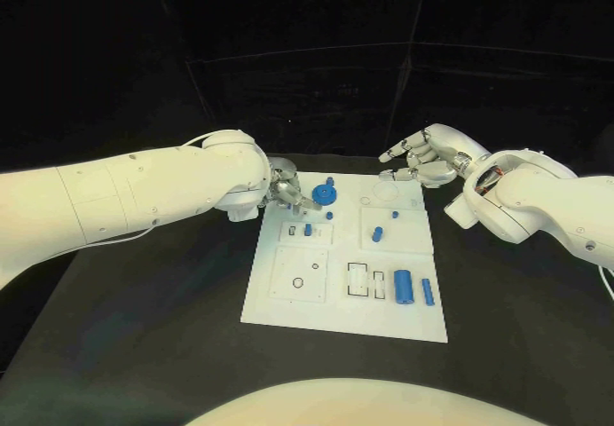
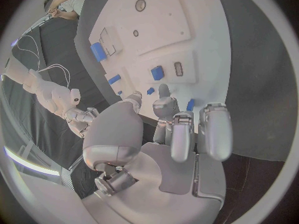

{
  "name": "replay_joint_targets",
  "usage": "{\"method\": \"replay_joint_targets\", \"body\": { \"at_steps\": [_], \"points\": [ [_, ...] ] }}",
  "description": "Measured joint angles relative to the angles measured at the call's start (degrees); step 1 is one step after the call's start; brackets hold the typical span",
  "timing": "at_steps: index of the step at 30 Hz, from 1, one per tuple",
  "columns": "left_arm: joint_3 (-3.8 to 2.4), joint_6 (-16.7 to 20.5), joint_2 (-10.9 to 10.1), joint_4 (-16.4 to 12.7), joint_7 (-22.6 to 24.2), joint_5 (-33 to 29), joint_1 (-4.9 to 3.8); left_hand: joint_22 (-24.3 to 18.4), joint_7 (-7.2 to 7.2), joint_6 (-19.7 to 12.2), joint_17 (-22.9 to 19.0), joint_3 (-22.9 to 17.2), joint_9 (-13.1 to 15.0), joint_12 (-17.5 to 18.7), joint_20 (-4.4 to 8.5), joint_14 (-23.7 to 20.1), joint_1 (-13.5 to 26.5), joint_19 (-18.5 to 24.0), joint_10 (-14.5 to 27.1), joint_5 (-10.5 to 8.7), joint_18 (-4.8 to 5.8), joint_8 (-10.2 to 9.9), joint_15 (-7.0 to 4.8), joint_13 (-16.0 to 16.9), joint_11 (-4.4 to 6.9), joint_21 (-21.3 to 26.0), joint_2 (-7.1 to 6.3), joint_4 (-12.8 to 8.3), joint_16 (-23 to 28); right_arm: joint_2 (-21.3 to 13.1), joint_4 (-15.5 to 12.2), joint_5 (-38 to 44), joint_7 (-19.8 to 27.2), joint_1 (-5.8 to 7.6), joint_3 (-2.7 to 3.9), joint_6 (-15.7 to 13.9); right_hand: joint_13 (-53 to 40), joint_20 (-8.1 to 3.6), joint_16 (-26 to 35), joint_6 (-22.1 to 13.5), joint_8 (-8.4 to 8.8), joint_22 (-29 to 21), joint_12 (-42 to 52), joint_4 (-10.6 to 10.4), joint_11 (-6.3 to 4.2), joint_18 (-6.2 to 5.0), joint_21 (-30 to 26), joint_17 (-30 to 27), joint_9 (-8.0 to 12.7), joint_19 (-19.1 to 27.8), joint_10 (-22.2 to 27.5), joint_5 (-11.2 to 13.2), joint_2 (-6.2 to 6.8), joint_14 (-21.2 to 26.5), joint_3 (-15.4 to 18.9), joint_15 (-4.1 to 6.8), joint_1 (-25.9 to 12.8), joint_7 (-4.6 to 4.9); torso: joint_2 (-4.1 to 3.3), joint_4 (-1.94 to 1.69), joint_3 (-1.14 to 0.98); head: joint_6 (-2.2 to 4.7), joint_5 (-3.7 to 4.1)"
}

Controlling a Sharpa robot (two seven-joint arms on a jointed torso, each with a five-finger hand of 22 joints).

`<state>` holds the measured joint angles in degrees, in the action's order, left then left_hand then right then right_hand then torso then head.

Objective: Assemble the parts on the task board

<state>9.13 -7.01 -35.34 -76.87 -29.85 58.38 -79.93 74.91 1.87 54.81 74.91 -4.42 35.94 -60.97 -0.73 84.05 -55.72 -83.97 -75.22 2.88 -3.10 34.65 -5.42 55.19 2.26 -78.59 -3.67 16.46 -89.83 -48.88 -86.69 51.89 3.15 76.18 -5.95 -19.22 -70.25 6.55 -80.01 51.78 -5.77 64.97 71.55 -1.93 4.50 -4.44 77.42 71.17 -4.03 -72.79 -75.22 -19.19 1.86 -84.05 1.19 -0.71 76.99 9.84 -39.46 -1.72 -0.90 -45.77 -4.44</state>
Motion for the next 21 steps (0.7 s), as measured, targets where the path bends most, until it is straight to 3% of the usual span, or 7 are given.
{"method": "replay_joint_targets", "body": {
  "at_steps": [3,9,12,21],
  "points": [
    [-0.39,-0.40,0.06,1.36,-0.01,0.00,-0.65,0.00,0.43,-1.18,0.00,0.65,-0.68,1.18,0.00,0.00,-1.78,0.00,1.07,0.00,0.00,-1.01,0.00,-1.36,-0.42,0.64,0.34,-0.52,0.00,0.02,0.13,0.00,0.00,0.00,0.00,0.00,0.00,0.00,0.00,0.00,0.00,0.00,0.00,0.00,0.00,0.00,0.00,0.00,0.00,0.00,0.00,0.00,0.00,0.00,0.00,0.00,0.00,0.00,-0.01,0.00,-0.04,0.10,-0.17],
    [-0.73,-2.46,2.02,7.93,-0.06,0.02,-1.43,0.00,2.02,-3.54,0.00,2.91,-4.13,3.18,-0.61,-0.11,-5.59,-0.01,2.89,0.00,0.00,-4.92,0.96,-4.13,-2.07,1.60,1.58,-0.54,0.00,0.17,0.29,0.00,0.00,0.00,0.00,0.00,-0.01,0.00,0.00,0.00,0.00,0.00,0.00,0.00,0.00,0.00,0.00,0.00,0.00,0.00,0.00,0.00,0.00,0.00,0.00,0.00,0.00,0.00,-0.07,0.01,-0.04,0.51,-0.27],
    [-0.74,-4.09,3.57,11.56,-0.07,0.02,-1.51,-0.12,2.32,-3.85,0.00,3.83,-5.66,3.72,-1.12,0.00,-6.09,-0.12,3.60,0.00,0.00,-6.25,1.25,-4.88,-2.20,2.03,2.08,-0.34,0.00,0.22,0.34,0.00,-0.01,0.00,0.00,0.00,-0.01,0.00,0.00,0.00,0.00,0.00,0.00,0.00,0.00,0.00,0.00,0.00,0.00,0.00,0.00,0.00,0.00,0.00,0.00,0.00,0.00,0.00,-0.12,0.04,-0.01,0.64,-0.32],
    [-0.68,-8.33,7.26,19.06,-0.11,0.03,-1.16,-0.07,2.32,-3.84,0.00,4.60,-6.95,3.72,-1.30,-0.20,-6.74,0.07,3.67,0.00,0.00,-6.90,1.45,-5.19,-2.26,2.03,2.34,-0.20,0.00,0.36,0.34,0.00,-0.03,0.00,0.00,0.00,-0.01,0.00,0.00,0.00,0.00,0.01,0.00,0.00,0.00,0.00,0.00,-0.05,0.00,0.00,0.00,0.00,0.00,0.00,0.00,0.00,0.00,0.00,-0.23,0.14,0.04,0.72,-0.29]
  ]
}}
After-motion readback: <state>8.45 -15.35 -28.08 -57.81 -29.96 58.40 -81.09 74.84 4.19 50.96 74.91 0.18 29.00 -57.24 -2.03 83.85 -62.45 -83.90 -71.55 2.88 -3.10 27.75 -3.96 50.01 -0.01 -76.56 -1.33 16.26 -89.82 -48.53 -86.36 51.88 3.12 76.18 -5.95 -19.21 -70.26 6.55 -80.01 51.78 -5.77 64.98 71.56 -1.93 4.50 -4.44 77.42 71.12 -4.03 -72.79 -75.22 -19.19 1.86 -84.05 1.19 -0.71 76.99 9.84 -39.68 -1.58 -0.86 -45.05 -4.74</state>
